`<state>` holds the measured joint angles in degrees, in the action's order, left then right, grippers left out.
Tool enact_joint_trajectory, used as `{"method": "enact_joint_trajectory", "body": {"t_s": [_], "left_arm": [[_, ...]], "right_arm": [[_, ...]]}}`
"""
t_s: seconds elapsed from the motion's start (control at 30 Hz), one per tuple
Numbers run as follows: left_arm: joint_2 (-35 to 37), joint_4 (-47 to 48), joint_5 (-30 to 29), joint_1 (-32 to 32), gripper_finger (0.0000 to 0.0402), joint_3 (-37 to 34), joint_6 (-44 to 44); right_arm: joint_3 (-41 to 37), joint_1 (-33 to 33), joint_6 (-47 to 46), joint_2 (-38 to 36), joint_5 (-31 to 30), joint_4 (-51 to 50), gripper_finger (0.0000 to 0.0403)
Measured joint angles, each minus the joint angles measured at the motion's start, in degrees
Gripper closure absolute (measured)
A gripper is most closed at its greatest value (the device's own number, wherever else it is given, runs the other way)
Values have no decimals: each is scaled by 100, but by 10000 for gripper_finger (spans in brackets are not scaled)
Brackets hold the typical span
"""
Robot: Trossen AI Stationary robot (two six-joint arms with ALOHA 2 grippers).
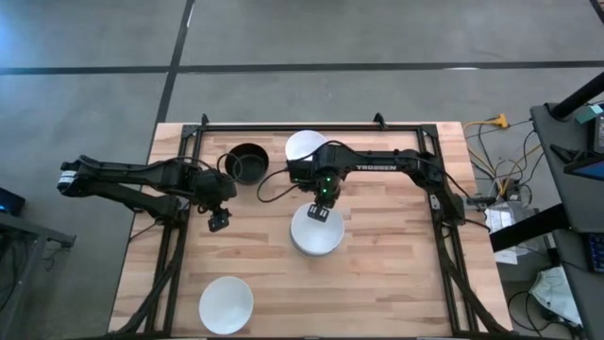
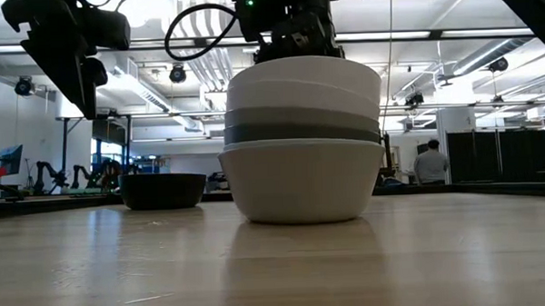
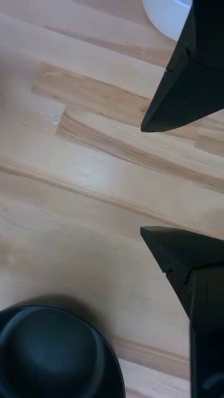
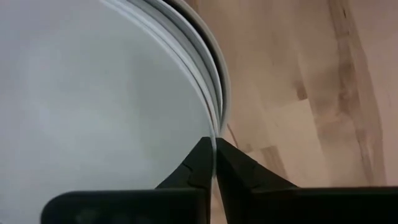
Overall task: Nest bowls inside each other
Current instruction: Stack the white bowl on the top of the white bowl
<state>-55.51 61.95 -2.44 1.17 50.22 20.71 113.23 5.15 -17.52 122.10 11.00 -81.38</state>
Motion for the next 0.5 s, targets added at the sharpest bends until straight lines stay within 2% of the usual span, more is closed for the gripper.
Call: {"method": "enact_joint_trajectory", "body": {"t_s": [0.5], "left_arm": [[2, 0, 9, -4, 157, -4, -9]], "right_arm": [[774, 11, 17, -44, 121, -74, 356]]}}
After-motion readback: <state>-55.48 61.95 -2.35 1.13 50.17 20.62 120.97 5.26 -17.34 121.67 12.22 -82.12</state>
